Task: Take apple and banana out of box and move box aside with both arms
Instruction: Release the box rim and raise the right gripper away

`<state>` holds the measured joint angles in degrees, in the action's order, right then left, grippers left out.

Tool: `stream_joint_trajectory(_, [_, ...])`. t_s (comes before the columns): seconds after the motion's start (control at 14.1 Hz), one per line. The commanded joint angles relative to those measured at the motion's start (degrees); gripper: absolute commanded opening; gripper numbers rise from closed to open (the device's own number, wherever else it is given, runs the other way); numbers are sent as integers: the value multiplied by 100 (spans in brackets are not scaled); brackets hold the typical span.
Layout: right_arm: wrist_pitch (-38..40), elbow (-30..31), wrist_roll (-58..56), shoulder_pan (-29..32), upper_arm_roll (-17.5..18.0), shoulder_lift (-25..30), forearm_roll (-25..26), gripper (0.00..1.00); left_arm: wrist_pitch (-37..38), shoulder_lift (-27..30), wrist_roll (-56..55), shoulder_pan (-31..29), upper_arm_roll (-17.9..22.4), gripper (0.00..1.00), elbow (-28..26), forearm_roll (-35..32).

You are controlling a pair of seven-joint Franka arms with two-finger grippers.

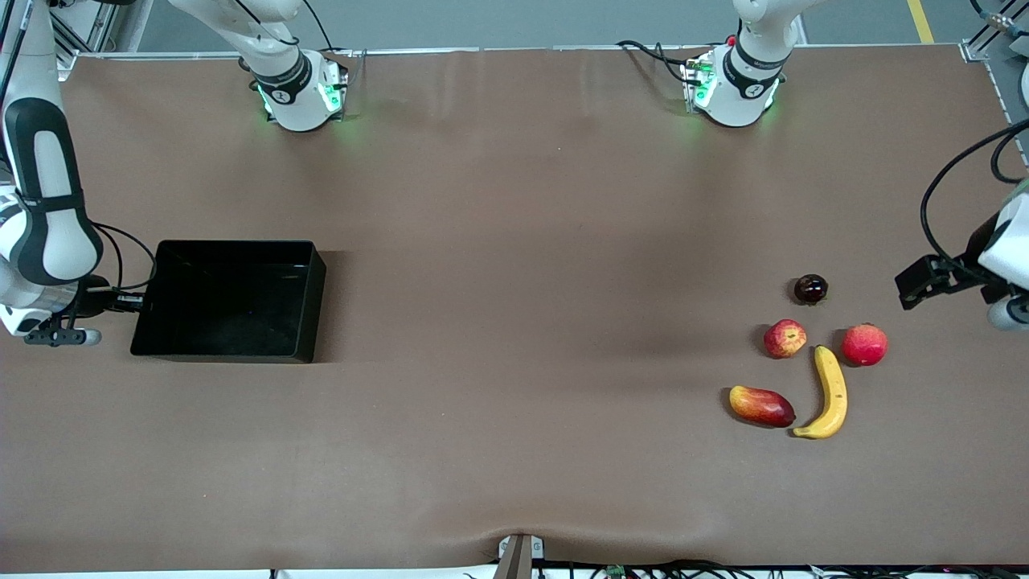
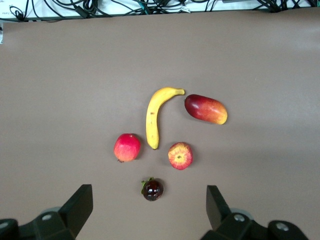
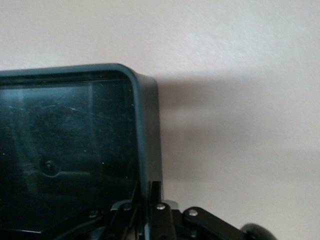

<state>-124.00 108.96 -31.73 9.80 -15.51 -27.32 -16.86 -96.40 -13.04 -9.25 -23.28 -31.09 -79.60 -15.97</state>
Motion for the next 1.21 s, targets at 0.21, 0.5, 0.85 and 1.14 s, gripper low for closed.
stream_joint_trajectory(0.21, [288,-583,-132,58,171,52,-115,100,288,354,-77,-80,15,100,-126,462])
stream_joint_trajectory(0.5, [1615,-2095,-79,-346,154,25,217,100,525,469,-305,-72,7,100,-135,498])
stream_joint_trajectory(0.85, [2353,-2968,1356,-1251,171,174,1001,100,684,662,-341,-72,-11,100,-179,761])
stream_joint_trajectory(1.14, [3222,-2916,2759,-1885,154,823,1045,100,807,960,-227,-20,146,100,-258,1104])
